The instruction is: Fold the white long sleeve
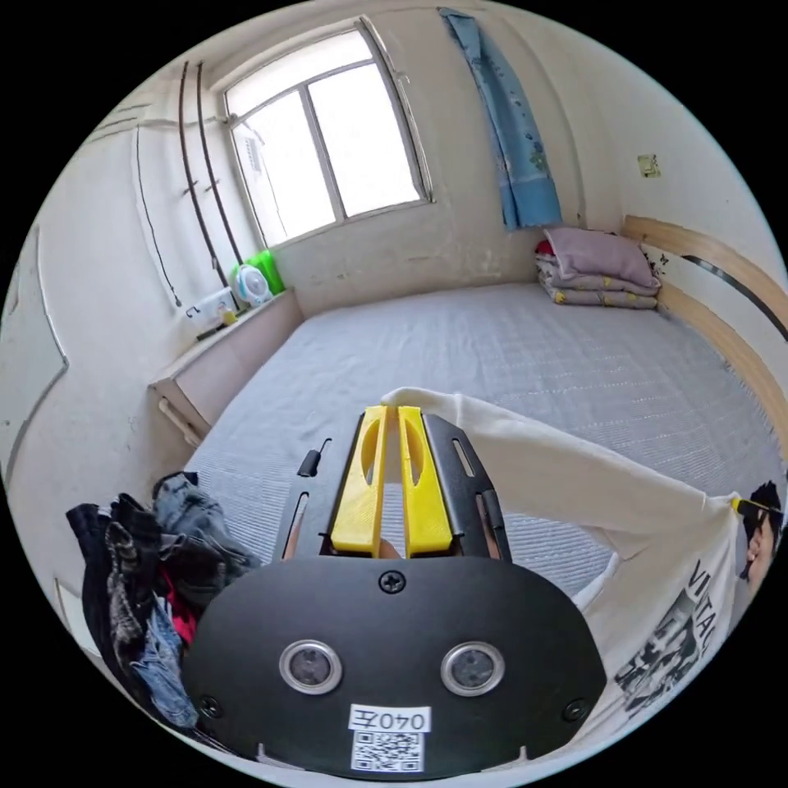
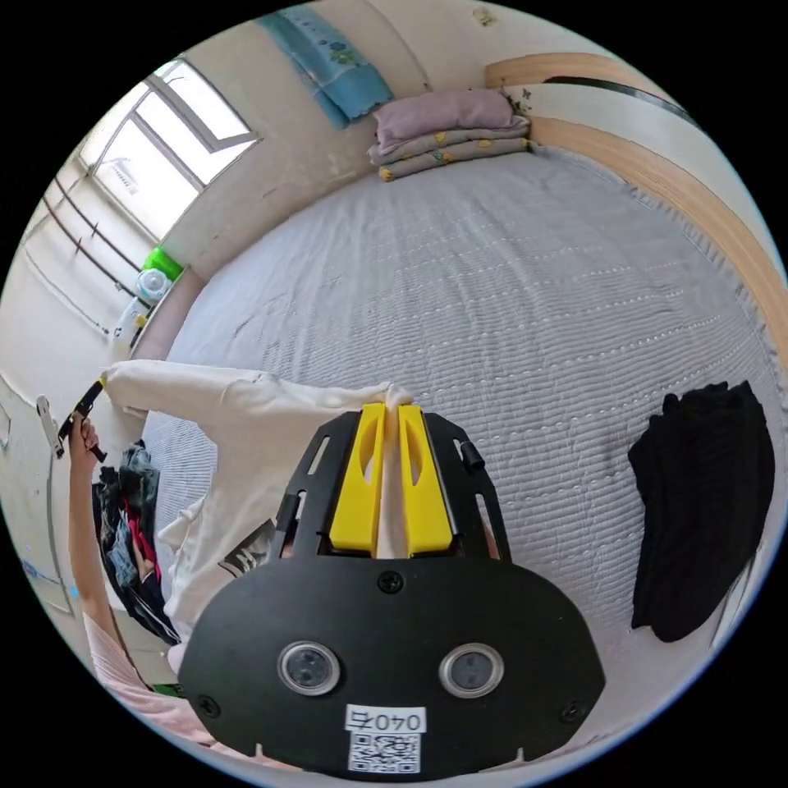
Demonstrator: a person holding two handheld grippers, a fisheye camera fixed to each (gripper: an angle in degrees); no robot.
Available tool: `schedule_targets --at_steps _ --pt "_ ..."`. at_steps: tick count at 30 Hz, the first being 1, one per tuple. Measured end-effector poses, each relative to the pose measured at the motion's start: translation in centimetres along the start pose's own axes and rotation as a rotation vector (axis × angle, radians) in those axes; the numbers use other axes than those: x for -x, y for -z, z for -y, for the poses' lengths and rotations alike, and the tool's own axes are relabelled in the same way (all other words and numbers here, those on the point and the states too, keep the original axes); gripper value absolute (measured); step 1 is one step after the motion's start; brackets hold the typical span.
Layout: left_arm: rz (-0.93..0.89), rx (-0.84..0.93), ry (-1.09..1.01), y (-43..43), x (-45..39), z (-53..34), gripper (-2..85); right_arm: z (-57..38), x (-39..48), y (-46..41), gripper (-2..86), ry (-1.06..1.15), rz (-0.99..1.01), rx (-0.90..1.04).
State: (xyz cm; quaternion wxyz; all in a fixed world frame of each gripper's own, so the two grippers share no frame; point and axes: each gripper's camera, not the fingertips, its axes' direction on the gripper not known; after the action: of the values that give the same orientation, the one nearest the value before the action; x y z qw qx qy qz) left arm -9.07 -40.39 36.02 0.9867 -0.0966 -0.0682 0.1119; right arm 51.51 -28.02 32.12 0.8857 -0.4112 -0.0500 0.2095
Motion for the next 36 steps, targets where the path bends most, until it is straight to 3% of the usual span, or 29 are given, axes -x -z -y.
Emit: schedule_targets --at_steps 2,8,15,21,25,28,31,36 --pt "-0.063 0.092 0.001 -3.7 -1.2 -1.6 1.0 -0.4 -1.3 -3.4 8.0 -0.005 -0.038 0.160" --pt "-0.081 0.163 -0.035 -6.0 3.7 -6.1 2.1 -4.0 -1.5 -1.6 9.8 0.129 -0.124 0.127" --pt "-0.341 0.226 -0.456 -1.7 4.0 -11.5 0.6 -11.1 7.1 1.7 4.9 0.470 0.045 0.111" --pt "-0.346 0.293 -0.799 -2.9 -3.3 -13.7 2.8 -17.0 14.2 1.1 5.6 0.713 0.180 0.200" --pt "-0.335 0.380 -0.831 -5.1 -5.8 -13.9 1.5 -18.9 18.2 -1.3 5.7 0.878 0.190 0.305" --pt "-0.283 0.419 -0.871 -5.7 -7.2 -14.6 -0.6 -20.2 21.1 -3.2 5.6 0.959 0.156 0.329" --pt "-0.068 0.321 -0.958 -4.0 -7.5 -14.2 -0.8 -21.3 22.9 -4.2 5.3 1.023 0.160 0.329" --pt "0.119 0.108 -0.792 -2.9 -7.1 -7.0 -0.6 -20.6 23.6 -5.2 5.3 1.010 0.158 0.286"
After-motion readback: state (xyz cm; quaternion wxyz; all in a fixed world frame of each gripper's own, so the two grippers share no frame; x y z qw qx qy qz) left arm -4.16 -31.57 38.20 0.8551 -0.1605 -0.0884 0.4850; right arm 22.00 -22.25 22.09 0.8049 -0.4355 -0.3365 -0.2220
